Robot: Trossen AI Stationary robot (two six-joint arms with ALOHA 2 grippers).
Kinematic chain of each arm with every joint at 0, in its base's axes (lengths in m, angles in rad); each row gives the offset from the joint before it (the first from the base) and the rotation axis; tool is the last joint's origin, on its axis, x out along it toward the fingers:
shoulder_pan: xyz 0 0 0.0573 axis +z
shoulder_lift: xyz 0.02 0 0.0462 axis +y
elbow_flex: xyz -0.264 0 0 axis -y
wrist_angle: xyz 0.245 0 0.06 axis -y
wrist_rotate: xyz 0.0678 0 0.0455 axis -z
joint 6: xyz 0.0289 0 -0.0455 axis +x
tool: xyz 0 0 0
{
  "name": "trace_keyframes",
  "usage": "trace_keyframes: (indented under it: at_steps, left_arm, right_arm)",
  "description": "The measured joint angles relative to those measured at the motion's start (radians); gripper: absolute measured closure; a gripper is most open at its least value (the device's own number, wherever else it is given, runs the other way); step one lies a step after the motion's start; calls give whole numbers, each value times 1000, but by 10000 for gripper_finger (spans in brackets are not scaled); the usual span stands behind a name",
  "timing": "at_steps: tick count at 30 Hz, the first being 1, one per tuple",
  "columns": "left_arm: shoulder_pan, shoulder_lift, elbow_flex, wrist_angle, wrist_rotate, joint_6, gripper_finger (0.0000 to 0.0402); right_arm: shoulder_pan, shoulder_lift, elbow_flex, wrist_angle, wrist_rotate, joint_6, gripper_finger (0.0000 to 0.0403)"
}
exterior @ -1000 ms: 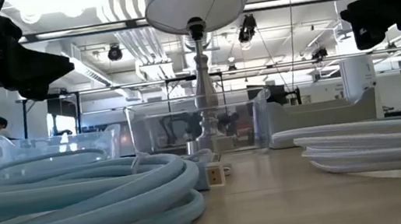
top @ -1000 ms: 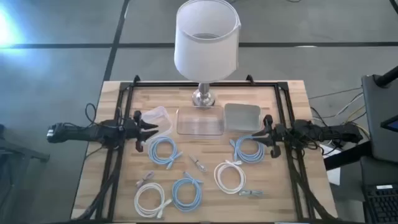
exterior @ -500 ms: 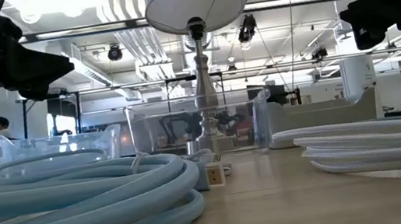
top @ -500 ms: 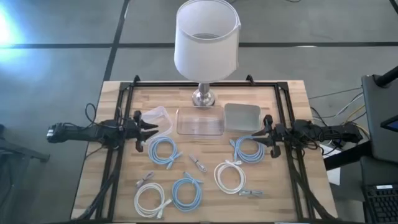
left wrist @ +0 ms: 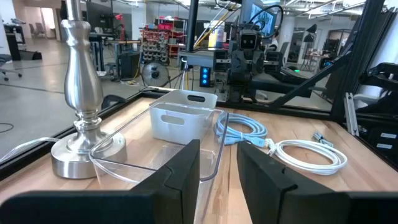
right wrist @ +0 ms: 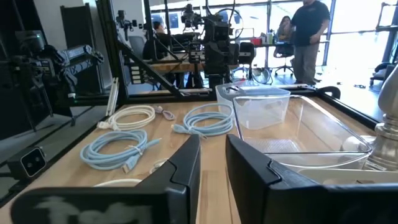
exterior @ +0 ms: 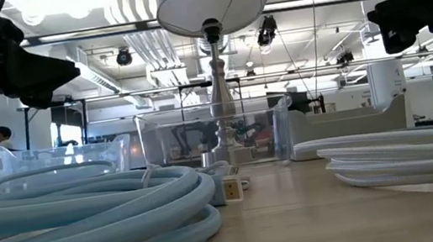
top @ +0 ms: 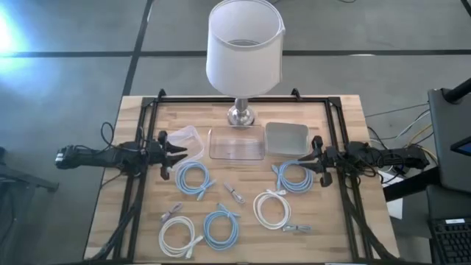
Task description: Pick & Place USB Port
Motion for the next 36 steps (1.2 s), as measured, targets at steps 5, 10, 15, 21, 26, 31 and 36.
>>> trace_keyframes:
  at_steps: [5, 10, 15, 21, 26, 31, 36]
  left_arm:
    - [0, 0, 0, 0, 0, 0, 291]
    - [-1, 0, 0, 0, 0, 0, 291]
    - [-1, 0, 0, 0, 0, 0, 291]
    - [-1, 0, 0, 0, 0, 0, 291]
    - [0, 0, 0, 0, 0, 0, 291]
    - [0, 0, 0, 0, 0, 0, 291]
    - [0, 0, 0, 0, 0, 0, 291]
  right_arm:
    - [0, 0, 0, 0, 0, 0, 320]
    - [0, 0, 0, 0, 0, 0, 317]
    - [0, 0, 0, 0, 0, -1, 325]
    - [0, 0, 0, 0, 0, -1, 335]
    - [0, 0, 0, 0, 0, -1, 330]
    - [0, 0, 0, 0, 0, -1, 322]
    - [0, 0, 0, 0, 0, -1, 316]
